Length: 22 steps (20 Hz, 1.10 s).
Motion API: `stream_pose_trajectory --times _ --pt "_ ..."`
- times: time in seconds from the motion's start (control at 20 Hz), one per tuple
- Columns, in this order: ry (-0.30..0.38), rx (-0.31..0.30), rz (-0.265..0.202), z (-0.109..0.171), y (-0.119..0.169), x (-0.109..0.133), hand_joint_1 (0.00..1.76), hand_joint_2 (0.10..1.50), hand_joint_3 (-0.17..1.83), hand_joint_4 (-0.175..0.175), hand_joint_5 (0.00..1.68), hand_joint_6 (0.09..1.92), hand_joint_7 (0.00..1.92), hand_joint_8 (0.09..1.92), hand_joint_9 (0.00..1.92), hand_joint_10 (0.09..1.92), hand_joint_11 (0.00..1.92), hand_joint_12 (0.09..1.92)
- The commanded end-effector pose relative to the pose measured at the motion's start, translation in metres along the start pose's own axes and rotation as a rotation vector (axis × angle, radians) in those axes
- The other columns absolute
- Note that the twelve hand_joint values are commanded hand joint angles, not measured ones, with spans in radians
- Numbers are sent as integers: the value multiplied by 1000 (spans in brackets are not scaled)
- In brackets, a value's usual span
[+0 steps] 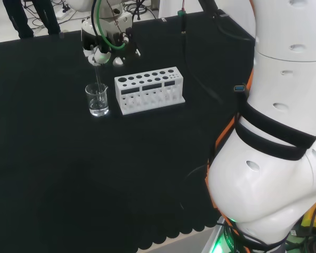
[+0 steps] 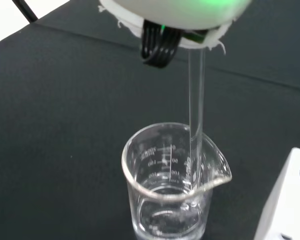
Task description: Stir in the beaker to the left of the white test tube rack with the glass rod.
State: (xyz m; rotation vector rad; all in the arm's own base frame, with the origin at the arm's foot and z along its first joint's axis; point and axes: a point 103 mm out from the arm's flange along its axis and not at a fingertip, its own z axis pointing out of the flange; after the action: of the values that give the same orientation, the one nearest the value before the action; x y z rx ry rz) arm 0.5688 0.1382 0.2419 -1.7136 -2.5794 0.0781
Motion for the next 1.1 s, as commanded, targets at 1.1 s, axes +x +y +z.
stream_pose_trajectory --times 1.1 --pt "5 -10 -38 -15 14 18 1320 641 748 -175 1204 566 1245 1038 1638 824 1652 802"
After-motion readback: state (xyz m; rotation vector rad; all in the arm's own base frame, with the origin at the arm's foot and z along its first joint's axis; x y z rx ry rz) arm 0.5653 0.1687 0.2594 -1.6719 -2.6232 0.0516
